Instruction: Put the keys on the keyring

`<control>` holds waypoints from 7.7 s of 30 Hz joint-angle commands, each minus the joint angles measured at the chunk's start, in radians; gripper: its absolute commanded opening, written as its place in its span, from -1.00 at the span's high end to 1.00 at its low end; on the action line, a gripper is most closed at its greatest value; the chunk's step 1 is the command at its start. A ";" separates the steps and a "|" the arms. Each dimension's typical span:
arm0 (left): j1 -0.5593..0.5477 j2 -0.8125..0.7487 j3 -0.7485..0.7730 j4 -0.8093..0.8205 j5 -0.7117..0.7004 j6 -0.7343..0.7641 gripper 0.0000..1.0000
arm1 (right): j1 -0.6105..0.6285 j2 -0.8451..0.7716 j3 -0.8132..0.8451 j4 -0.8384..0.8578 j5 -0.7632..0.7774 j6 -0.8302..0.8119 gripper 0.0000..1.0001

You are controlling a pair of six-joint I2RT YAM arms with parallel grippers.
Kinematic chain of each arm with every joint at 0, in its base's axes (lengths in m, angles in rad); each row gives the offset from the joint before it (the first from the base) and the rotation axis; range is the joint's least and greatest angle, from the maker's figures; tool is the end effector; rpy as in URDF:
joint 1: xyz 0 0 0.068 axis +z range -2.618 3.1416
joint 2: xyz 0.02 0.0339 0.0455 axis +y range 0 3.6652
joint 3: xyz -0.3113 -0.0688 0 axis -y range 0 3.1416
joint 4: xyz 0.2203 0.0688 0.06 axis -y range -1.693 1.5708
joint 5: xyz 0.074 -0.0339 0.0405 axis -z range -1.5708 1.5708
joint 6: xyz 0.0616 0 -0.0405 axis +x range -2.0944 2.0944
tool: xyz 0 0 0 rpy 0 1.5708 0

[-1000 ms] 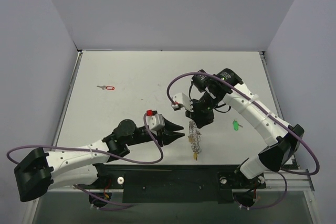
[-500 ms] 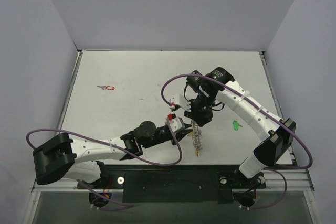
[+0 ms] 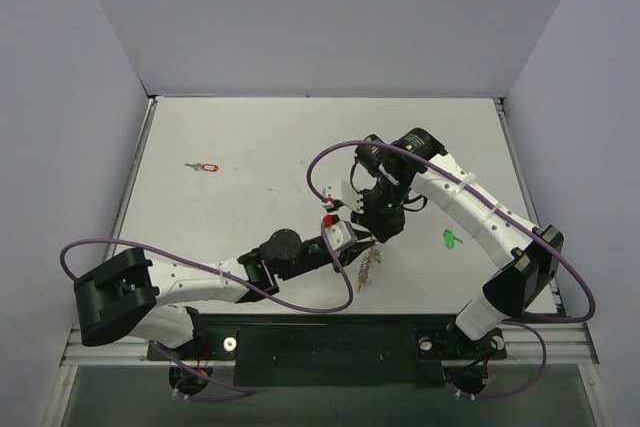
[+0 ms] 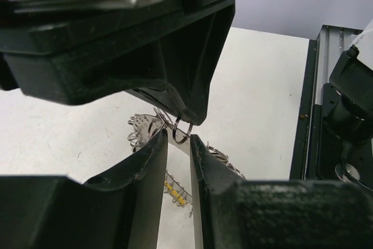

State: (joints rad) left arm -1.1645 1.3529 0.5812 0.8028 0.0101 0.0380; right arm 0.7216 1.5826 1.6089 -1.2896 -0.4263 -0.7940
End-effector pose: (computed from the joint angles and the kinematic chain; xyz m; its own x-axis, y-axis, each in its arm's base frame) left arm 0.1132 -0.2648 0.3110 0.0473 -0.0139 -0.9988 0.9214 0.3867 0.0383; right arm 0.1947 0.2052 0.3666 -0.0056 -0.8699 -0.4932 -0.9978 -0.0278 0.0604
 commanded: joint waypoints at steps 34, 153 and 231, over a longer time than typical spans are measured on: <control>0.038 -0.040 -0.190 0.547 0.031 -0.271 1.00 | -0.246 -0.192 -0.020 -0.133 -0.307 -0.114 0.23; 0.043 0.057 0.123 0.053 0.202 -0.107 0.29 | -0.067 -0.096 -0.023 -0.166 -0.155 -0.119 1.00; 0.043 -0.011 -0.147 0.696 0.192 -0.248 1.00 | -0.251 -0.248 -0.356 0.105 -0.697 -0.545 0.21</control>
State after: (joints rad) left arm -1.1179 1.3773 0.3809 1.2396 0.1822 -0.2020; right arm 0.4656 1.3231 1.2568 -1.1698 -1.0664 -1.3518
